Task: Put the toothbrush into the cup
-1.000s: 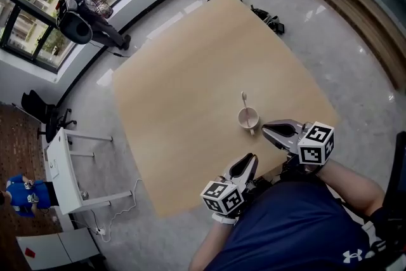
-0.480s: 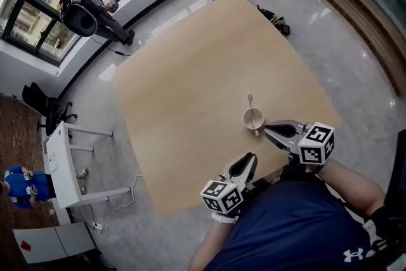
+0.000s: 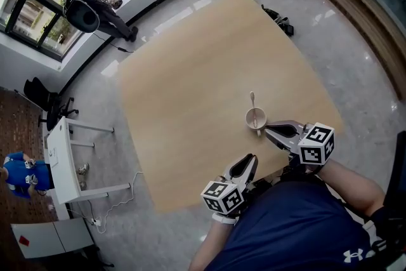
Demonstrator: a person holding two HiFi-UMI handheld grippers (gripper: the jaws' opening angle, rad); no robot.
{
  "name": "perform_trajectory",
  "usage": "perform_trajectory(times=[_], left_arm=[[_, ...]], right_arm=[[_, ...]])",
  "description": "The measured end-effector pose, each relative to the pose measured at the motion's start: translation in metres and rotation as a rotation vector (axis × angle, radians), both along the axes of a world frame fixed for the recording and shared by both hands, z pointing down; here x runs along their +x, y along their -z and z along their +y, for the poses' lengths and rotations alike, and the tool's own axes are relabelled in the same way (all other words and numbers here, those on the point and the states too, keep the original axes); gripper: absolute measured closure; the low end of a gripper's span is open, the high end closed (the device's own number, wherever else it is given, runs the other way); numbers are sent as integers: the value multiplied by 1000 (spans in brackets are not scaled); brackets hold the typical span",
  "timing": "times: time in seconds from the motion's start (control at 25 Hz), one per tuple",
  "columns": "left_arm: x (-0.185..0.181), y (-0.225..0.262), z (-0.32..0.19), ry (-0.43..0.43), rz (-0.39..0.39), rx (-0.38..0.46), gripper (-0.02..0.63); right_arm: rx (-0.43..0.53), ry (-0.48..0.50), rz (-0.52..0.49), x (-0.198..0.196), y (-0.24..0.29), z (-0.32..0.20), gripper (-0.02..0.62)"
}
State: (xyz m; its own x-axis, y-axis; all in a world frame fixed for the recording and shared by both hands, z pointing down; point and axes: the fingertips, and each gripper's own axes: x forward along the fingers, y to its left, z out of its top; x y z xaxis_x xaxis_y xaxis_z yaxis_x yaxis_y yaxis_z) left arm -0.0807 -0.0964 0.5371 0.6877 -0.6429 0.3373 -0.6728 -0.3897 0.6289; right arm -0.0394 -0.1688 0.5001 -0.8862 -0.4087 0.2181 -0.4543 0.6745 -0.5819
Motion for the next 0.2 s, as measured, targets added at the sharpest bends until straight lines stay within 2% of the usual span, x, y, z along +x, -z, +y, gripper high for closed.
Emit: perform_trajectory(times=[0.2], left_arm=[[3, -3, 1, 1, 1, -6, 543]], right_arm=[[-4, -4, 3, 4, -4, -1, 584]])
